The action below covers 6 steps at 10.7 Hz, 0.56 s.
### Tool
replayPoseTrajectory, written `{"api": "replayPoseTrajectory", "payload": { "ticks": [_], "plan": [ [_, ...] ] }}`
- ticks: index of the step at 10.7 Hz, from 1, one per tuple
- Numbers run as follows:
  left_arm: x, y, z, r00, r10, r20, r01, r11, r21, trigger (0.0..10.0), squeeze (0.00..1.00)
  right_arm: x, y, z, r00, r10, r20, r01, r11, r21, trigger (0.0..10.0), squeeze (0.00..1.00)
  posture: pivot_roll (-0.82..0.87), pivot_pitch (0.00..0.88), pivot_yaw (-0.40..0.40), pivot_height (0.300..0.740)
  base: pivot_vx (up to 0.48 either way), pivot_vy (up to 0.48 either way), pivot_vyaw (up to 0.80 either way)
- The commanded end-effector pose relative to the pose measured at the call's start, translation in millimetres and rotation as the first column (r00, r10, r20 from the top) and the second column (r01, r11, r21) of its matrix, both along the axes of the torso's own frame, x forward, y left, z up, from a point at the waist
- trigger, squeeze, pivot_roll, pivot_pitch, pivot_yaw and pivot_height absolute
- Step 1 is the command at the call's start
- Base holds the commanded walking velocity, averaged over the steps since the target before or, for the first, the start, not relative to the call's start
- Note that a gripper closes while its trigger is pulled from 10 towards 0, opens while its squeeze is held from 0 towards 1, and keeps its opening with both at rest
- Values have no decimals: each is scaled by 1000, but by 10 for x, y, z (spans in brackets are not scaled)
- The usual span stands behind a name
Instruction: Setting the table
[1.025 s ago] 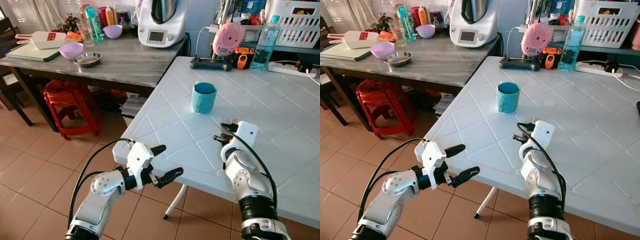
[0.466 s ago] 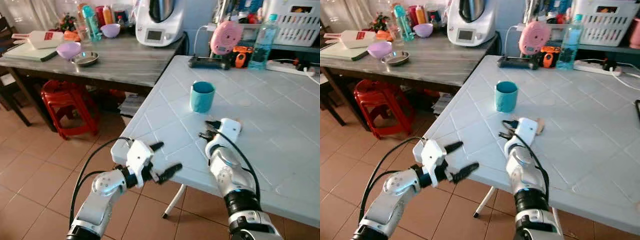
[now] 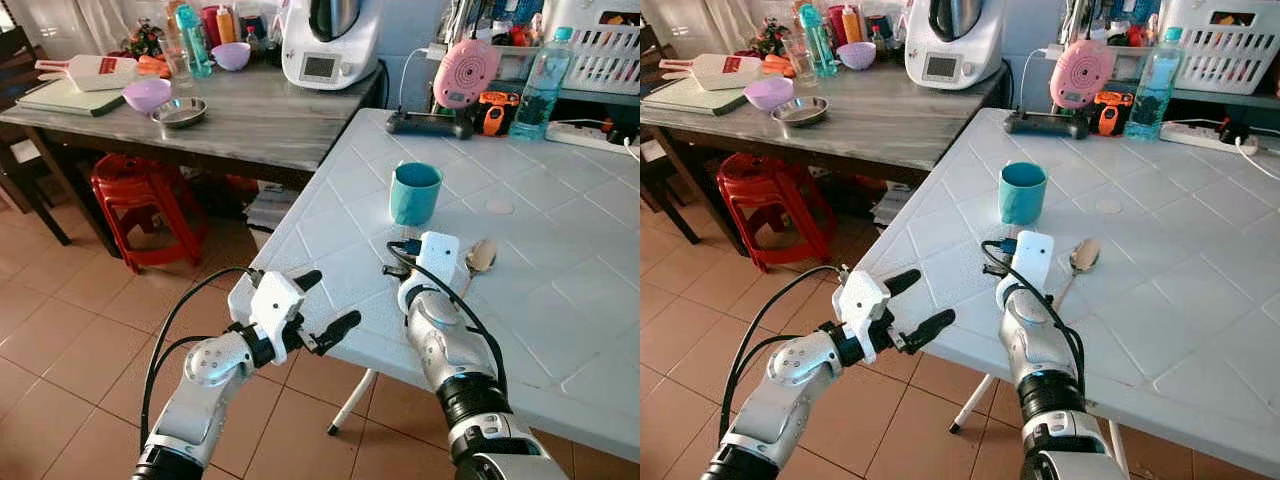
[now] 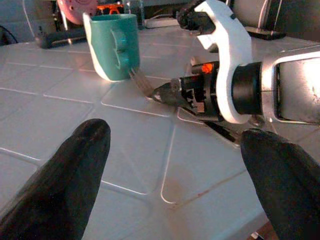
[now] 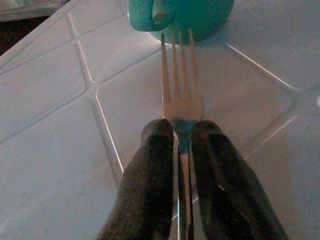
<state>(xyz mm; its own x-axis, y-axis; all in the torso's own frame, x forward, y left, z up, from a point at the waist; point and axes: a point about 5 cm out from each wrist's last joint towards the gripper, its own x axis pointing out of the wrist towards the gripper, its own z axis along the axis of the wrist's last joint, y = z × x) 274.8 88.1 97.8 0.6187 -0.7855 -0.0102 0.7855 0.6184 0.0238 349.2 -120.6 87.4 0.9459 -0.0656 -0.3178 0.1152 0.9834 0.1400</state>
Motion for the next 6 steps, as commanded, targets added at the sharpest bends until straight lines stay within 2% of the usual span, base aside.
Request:
{"api": "replayPoseTrajectory", "payload": {
  "ticks": [1, 4, 5, 6],
  "plan": [
    [26, 52, -9, 1000, 19, 4, -19, 1000, 15, 10000, 0, 10, 39, 52, 999, 20, 29, -19, 1000, -13, 10000, 1000, 24, 0, 65, 740, 0, 0, 0],
    [46, 54, -6, 1000, 23, 3, -23, 1000, 14, 10000, 0, -19, 28, 101, 998, 43, 51, -41, 999, -32, 10000, 1000, 19, 0, 64, 740, 0, 0, 0],
    [46, 53, -6, 1000, 22, 1, -22, 1000, 14, 10000, 0, -35, 34, 104, 996, 67, 52, -65, 997, -51, 10000, 878, 18, 0, 65, 740, 0, 0, 0],
    [47, 54, -8, 1000, 22, -1, -22, 1000, 14, 10000, 0, -49, 36, 113, 995, 81, 55, -77, 994, -72, 10000, 235, 19, 0, 65, 740, 0, 0, 0]
  ]
}}
